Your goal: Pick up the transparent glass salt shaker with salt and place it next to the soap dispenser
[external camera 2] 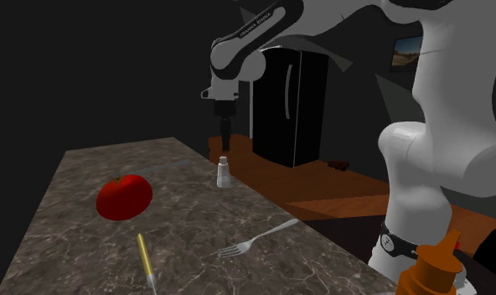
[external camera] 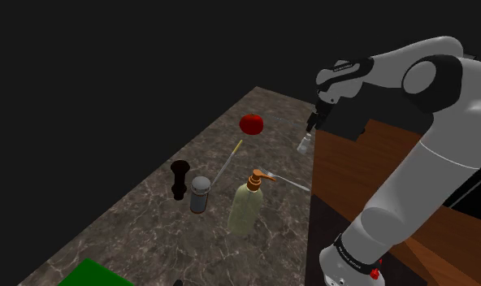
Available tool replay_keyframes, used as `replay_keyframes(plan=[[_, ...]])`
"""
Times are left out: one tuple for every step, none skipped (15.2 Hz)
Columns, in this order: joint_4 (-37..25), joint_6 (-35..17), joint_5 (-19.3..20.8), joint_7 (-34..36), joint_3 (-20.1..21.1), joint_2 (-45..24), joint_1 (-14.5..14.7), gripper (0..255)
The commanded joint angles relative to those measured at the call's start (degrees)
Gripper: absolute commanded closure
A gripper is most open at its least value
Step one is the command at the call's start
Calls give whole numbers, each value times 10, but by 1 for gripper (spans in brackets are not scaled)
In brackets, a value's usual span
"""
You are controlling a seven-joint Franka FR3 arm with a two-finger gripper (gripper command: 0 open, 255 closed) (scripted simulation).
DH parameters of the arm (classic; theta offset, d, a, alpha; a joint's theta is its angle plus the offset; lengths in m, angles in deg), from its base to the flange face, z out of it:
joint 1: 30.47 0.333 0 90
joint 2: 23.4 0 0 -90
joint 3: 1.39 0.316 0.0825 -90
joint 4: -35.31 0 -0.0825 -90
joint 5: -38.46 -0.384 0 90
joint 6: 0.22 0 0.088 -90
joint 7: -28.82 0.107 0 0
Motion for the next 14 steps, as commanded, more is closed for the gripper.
replay_keyframes(plan=[[-34, -3, -42, -43, -10, -57, -12, 0], [-30, -11, -45, -44, -8, -60, -14, 0], [-25, -18, -47, -46, -7, -64, -14, 0], [-21, -25, -50, -48, -6, -67, -15, 0], [-17, -32, -53, -50, -5, -71, -15, 0], [-13, -38, -56, -52, -4, -75, -15, 0], [-9, -45, -60, -55, -4, -78, -16, 0], [-5, -52, -63, -57, -3, -82, -16, 0], [-3, -56, -65, -58, -2, -85, -16, 0], [-3, -56, -65, -58, -2, -85, -16, 0], [-3, -56, -65, -58, -2, -85, -16, 0], [-3, -56, -65, -58, -2, -85, -16, 0], [-3, -56, -65, -58, -2, -85, -16, 0], [-3, -56, -65, -58, -2, -85, -16, 0]])
